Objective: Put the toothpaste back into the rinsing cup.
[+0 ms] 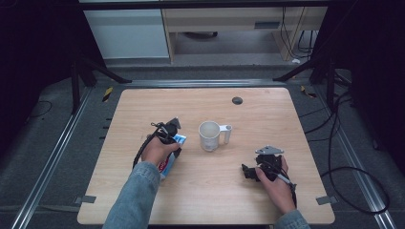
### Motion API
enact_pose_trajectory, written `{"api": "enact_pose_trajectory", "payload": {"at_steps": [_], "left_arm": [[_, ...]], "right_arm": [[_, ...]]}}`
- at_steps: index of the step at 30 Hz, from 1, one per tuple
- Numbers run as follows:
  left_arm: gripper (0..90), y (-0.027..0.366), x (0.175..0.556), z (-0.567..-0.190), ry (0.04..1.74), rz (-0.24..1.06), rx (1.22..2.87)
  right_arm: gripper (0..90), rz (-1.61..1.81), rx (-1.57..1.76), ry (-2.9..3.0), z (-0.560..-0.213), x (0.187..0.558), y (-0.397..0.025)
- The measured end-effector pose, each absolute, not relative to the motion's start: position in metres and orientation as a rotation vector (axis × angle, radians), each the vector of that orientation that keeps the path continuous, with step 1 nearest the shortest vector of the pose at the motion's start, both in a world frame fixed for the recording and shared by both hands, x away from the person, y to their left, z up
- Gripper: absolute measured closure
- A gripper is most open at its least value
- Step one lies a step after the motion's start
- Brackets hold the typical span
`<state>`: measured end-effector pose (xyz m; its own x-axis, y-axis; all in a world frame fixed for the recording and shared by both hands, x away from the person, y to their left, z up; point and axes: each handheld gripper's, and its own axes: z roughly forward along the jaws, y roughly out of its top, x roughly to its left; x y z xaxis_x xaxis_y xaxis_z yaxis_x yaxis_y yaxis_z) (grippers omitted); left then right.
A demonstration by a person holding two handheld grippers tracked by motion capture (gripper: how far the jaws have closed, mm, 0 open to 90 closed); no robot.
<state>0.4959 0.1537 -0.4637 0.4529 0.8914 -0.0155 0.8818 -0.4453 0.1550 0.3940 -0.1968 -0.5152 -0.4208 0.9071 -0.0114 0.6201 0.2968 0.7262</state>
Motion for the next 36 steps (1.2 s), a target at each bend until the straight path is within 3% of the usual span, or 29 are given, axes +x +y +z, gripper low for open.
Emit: {"api": "enact_pose_trajectory", "payload": {"at_steps": [17, 19, 25, 36], "left_arm": [[47.5, 0.152, 0.494, -0.466, 1.552, 0.125, 2.564], [49.2, 0.152, 0.494, -0.465, 1.546, 0.131, 2.563], [65.4, 0.152, 0.490, -0.460, 1.506, 0.201, 2.537], [71.0, 0.153, 0.477, -0.448, 1.409, 0.265, 2.527]], "right_arm": [[0.5, 0.918, 1.360, 2.150, -0.515, 0.394, -0.197], [0.5, 0.918, 1.360, 2.150, -0.515, 0.394, -0.197], [0.5, 0.918, 1.361, 2.151, -0.515, 0.394, -0.197], [0.5, 0.918, 1.361, 2.151, -0.515, 0.394, -0.196]]}}
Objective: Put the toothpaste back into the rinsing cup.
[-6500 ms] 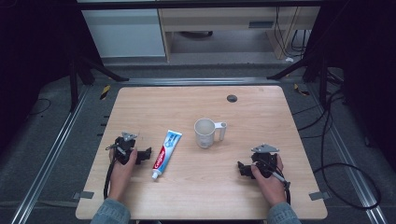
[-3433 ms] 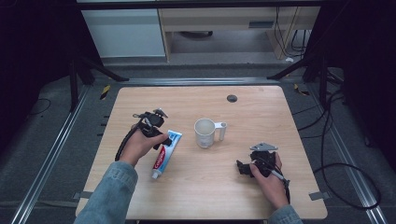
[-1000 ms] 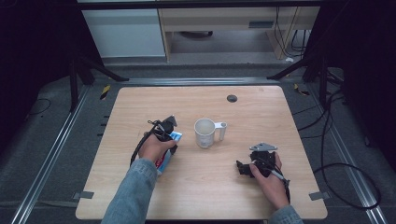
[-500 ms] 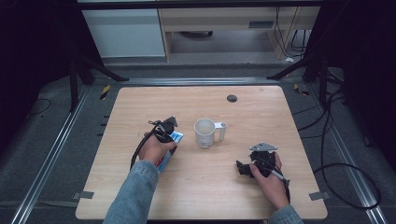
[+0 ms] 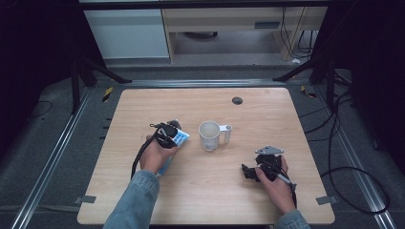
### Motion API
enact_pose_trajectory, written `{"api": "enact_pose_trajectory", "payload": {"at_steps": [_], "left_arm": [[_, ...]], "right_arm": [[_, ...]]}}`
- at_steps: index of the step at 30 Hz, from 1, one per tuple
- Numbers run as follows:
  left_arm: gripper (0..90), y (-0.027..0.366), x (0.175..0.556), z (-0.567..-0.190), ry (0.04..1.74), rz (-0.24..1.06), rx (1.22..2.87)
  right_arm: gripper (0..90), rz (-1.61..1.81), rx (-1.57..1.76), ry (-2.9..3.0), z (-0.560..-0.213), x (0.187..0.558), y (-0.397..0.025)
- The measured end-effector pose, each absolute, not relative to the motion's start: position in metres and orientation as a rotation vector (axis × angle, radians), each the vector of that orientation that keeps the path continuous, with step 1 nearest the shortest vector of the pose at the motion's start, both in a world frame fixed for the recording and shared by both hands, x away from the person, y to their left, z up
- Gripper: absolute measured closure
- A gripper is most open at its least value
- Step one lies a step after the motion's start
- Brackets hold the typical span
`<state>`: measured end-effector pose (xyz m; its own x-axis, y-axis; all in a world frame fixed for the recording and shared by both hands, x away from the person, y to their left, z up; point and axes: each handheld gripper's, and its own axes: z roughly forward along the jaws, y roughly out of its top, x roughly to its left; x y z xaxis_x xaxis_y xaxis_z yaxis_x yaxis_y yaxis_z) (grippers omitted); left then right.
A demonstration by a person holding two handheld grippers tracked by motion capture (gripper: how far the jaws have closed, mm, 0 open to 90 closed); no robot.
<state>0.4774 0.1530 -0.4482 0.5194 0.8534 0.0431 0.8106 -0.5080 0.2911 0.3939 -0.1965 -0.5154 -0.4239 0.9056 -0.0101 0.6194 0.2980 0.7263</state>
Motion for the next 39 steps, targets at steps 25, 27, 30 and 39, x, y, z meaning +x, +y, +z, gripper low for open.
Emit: {"api": "enact_pose_trajectory", "payload": {"at_steps": [25, 27, 30, 39], "left_arm": [[71.6, 0.167, 0.463, -0.391, 1.305, 0.349, 2.395], [71.6, 0.166, 0.463, -0.390, 1.299, 0.352, 2.398], [71.7, 0.165, 0.463, -0.389, 1.297, 0.348, 2.392], [71.7, 0.161, 0.464, -0.388, 1.282, 0.345, 2.383]], "right_arm": [[0.5, 0.922, 1.375, 2.151, -0.515, 0.394, -0.196], [0.5, 0.923, 1.372, 2.150, -0.515, 0.394, -0.196], [0.5, 0.922, 1.375, 2.151, -0.515, 0.394, -0.196], [0.4, 0.922, 1.370, 2.152, -0.515, 0.394, -0.196]]}}
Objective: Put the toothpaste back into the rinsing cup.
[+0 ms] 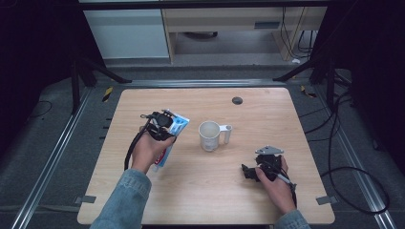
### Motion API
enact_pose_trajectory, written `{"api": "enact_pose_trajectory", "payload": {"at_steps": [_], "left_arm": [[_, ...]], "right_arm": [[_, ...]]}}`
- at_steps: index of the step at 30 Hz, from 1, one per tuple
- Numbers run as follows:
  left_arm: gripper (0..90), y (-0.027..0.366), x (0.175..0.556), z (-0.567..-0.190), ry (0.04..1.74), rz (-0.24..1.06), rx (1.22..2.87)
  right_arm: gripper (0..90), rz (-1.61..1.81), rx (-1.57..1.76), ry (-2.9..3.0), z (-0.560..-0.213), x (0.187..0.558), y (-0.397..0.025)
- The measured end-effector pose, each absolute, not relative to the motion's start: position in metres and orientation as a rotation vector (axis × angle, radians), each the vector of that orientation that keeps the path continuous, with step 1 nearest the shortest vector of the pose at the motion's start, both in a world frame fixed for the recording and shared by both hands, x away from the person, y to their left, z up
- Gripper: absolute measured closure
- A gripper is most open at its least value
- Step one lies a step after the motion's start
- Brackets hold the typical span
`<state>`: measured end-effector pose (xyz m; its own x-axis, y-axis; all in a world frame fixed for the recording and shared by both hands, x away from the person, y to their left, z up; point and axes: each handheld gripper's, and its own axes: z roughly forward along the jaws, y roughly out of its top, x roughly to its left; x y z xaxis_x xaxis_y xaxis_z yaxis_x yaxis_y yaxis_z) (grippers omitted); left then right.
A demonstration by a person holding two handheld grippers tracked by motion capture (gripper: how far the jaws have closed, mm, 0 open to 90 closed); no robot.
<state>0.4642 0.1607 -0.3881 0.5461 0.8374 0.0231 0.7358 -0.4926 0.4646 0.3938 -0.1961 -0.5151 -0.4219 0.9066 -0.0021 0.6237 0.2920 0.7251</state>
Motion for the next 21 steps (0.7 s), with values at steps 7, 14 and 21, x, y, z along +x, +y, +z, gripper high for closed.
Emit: {"api": "enact_pose_trajectory", "payload": {"at_steps": [7, 14, 21], "left_arm": [[71.8, 0.158, 0.464, -0.381, 1.266, 0.361, 2.369], [72.1, 0.152, 0.464, -0.372, 1.239, 0.392, 2.340], [72.2, 0.145, 0.458, -0.362, 1.192, 0.470, 2.288]], "right_arm": [[0.4, 0.922, 1.371, 2.151, -0.515, 0.394, -0.196], [0.4, 0.922, 1.371, 2.150, -0.515, 0.394, -0.196], [0.4, 0.922, 1.371, 2.151, -0.515, 0.394, -0.196]]}}
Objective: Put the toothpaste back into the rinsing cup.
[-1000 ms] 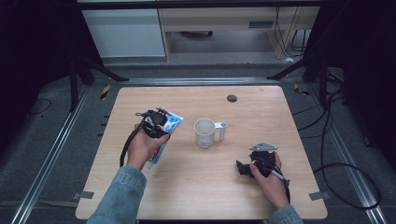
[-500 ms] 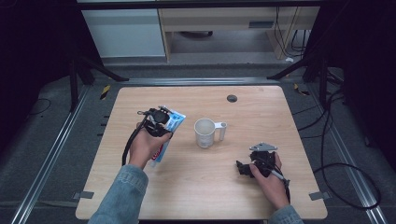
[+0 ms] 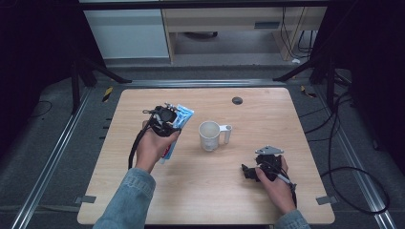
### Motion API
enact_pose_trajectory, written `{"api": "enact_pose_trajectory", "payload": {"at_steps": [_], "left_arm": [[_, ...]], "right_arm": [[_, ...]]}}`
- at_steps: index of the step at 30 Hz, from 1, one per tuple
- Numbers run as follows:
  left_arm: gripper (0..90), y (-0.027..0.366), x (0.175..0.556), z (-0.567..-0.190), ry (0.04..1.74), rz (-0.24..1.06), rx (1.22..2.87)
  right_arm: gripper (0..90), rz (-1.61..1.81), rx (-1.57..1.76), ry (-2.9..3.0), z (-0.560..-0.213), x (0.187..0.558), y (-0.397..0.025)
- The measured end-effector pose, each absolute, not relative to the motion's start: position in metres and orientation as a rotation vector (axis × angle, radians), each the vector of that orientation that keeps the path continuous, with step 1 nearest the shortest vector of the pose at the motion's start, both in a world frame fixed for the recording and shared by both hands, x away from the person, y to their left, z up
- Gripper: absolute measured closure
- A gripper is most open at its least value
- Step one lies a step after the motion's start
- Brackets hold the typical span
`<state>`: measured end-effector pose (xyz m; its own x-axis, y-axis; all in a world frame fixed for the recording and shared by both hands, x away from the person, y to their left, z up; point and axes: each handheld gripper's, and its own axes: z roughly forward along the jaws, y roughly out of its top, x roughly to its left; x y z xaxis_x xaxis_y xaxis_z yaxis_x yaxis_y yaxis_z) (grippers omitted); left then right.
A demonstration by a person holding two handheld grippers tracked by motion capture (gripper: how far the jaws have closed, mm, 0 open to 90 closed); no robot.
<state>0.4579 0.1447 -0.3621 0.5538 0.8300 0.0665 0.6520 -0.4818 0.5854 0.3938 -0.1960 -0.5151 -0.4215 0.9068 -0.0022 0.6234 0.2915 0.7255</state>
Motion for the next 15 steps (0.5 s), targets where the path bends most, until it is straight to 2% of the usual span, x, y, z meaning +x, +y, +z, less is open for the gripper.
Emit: {"api": "enact_pose_trajectory", "payload": {"at_steps": [9, 15], "left_arm": [[72.2, 0.134, 0.451, -0.352, 1.128, 0.562, 2.210], [72.1, 0.131, 0.452, -0.349, 1.107, 0.563, 2.153]], "right_arm": [[0.4, 0.923, 1.374, 2.151, -0.515, 0.394, -0.196], [0.4, 0.922, 1.373, 2.150, -0.515, 0.394, -0.196]]}}
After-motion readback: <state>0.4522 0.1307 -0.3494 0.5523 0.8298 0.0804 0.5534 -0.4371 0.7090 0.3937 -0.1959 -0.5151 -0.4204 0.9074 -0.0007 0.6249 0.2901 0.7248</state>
